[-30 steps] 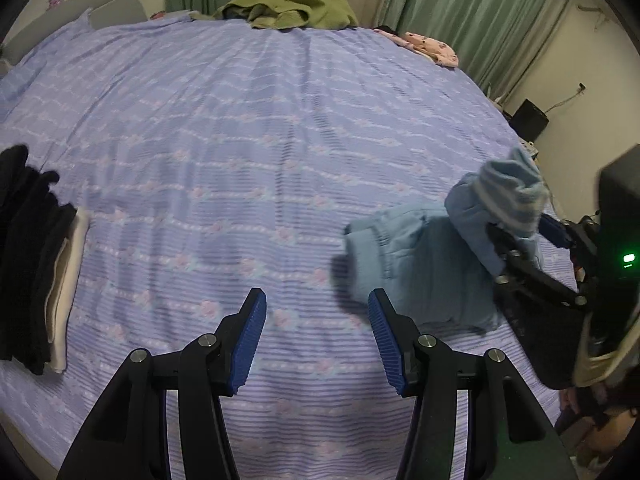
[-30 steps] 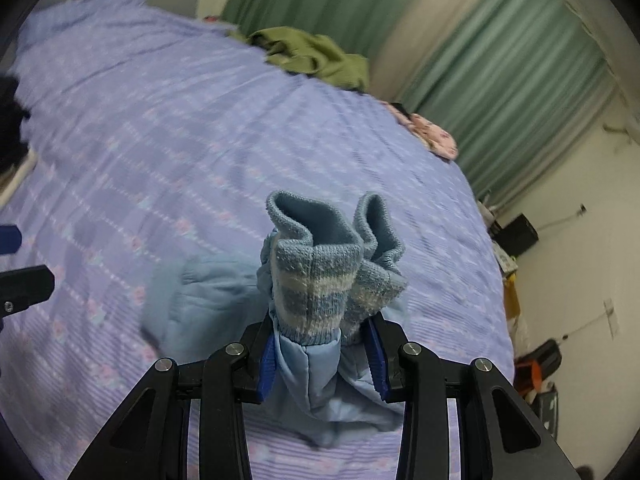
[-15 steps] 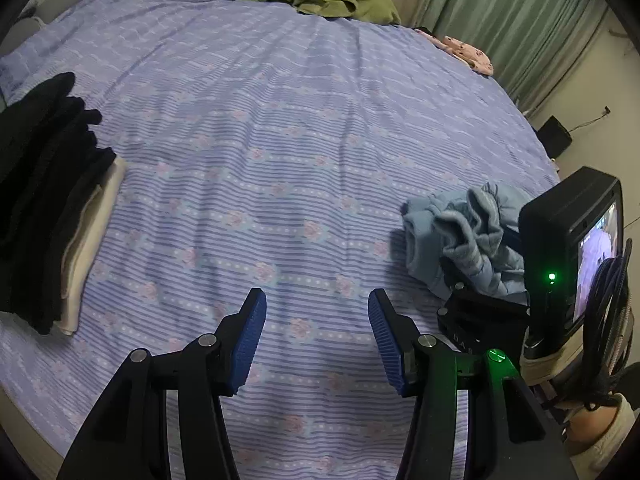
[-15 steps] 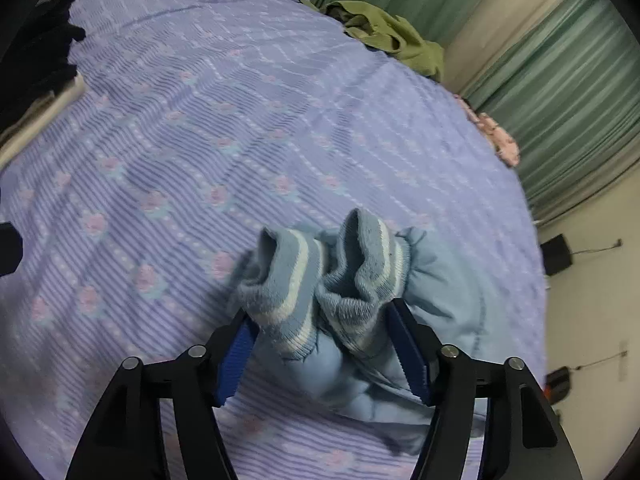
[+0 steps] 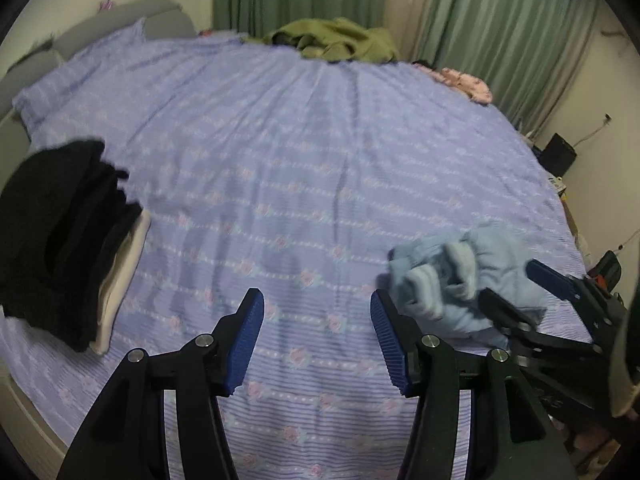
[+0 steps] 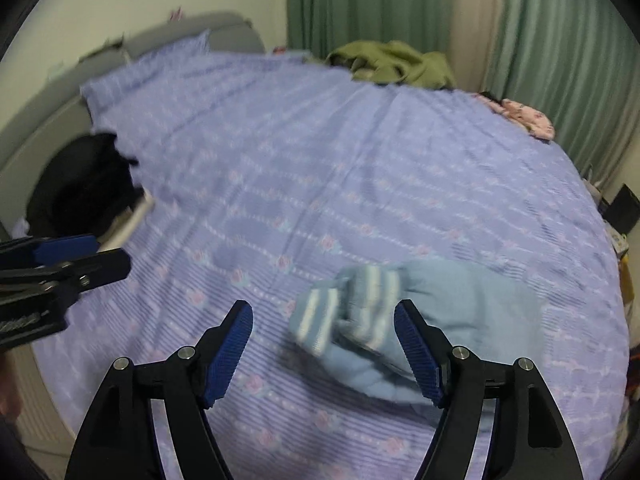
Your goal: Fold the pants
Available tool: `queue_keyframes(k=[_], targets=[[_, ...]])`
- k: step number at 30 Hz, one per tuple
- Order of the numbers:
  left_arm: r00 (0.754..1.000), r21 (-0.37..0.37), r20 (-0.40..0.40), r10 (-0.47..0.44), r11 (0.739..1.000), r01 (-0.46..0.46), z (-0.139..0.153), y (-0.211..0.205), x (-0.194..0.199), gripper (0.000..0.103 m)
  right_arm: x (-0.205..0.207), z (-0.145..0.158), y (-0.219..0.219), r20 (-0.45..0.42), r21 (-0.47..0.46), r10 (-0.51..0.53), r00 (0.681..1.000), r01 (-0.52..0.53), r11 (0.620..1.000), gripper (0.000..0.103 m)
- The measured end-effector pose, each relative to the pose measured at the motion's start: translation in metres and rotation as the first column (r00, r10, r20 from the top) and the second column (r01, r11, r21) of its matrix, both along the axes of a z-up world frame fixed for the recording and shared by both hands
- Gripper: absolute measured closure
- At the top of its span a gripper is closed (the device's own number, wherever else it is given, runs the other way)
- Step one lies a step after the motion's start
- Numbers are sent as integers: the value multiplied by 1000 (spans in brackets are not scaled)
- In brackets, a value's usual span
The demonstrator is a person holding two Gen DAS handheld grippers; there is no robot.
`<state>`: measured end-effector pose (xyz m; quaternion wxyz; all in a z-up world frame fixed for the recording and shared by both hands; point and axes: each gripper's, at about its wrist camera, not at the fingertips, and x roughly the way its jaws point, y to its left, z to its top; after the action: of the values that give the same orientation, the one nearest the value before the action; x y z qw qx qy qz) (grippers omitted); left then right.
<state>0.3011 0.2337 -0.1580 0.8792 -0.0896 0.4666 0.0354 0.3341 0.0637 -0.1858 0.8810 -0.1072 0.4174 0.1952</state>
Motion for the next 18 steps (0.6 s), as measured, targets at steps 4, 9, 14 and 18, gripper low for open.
queue_keyframes(k=[4, 9, 14, 18], targets=[[998, -10, 45, -33, 999, 34, 20, -28, -3, 39, -19, 32, -54, 82, 18, -105, 991, 104, 994, 29], [997, -52, 55, -47, 997, 50, 28, -68, -2, 30, -22, 54, -124, 119, 22, -244, 962, 243, 970, 27], [999, -106, 22, -40, 993, 42, 3, -100, 11, 27, -15, 47, -197, 59, 138, -402, 914, 392, 910, 21], [998, -145, -56, -5, 989, -3, -24, -113, 24, 27, 3, 17, -238, -68, 252, -481, 874, 482, 839, 21]])
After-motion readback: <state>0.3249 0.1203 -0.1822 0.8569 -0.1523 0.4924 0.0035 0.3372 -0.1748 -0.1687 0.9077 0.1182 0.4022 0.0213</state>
